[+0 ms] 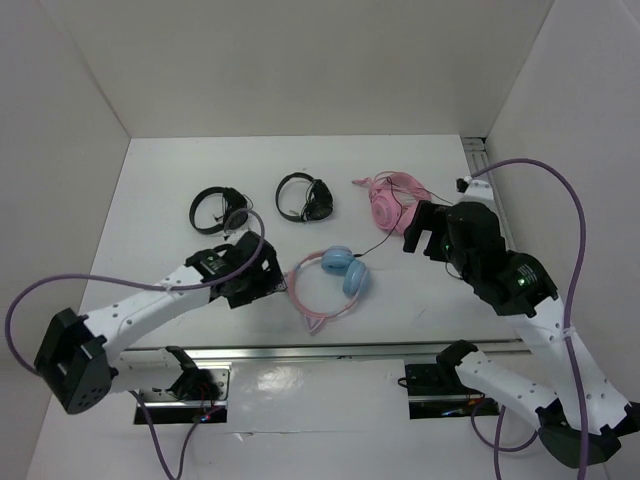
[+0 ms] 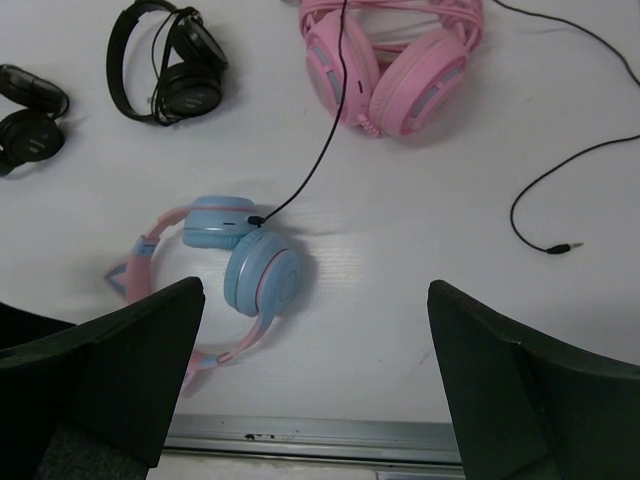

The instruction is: Wrap the headphones

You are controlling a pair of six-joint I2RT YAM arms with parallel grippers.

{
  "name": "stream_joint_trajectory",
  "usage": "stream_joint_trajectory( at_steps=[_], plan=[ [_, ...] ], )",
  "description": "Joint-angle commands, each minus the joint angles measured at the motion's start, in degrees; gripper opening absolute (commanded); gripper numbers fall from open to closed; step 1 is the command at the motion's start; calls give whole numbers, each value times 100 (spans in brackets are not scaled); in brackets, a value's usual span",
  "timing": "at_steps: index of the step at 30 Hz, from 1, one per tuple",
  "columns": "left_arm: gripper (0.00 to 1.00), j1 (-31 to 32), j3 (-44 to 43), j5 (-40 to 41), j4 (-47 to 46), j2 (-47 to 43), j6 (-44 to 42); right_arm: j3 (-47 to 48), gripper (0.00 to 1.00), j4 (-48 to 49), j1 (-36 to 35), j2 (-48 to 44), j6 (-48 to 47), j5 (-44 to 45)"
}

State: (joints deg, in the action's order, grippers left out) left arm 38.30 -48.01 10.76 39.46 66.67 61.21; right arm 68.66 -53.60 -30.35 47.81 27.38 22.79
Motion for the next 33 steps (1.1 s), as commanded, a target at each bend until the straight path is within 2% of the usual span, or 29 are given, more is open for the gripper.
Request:
stream_joint_trajectory(
  at_steps=[1, 8, 15, 24, 25, 26, 27, 30, 33],
  plan=[
    [100, 475, -244, 584, -299, 477, 1163, -264, 100, 605, 20, 44, -48, -371],
    [100, 1398, -552, 1410, 105, 1548, 2710, -643, 100, 904, 20, 106, -48, -670],
    [100, 1636, -990, 1472, 237, 2604, 3133, -705, 100, 1010, -32, 106, -48, -793],
    [82, 1689, -982, 1332, 132, 3334, 3371, -811, 100, 1010, -33, -149, -48, -855],
    [73, 1689, -982, 1332, 132, 3404, 3371, -811, 100, 1010, -33, -149, -48, -855],
    [54, 1689, -982, 1332, 132, 3405, 3432, -811, 100, 1010, -33, -149, -48, -855],
    [45, 1689, -852, 1280, 132, 3405, 3433, -811, 100, 1010, -33, -149, -48, -855],
    [0, 1742, -588, 1148, 62, 3203, 3485, -811, 100, 1062, -33, -149, -48, -855],
    [0, 1742, -333, 1147, 62, 2773, 3485, -916, 100, 1228, -33, -149, -48, -916]
  ],
)
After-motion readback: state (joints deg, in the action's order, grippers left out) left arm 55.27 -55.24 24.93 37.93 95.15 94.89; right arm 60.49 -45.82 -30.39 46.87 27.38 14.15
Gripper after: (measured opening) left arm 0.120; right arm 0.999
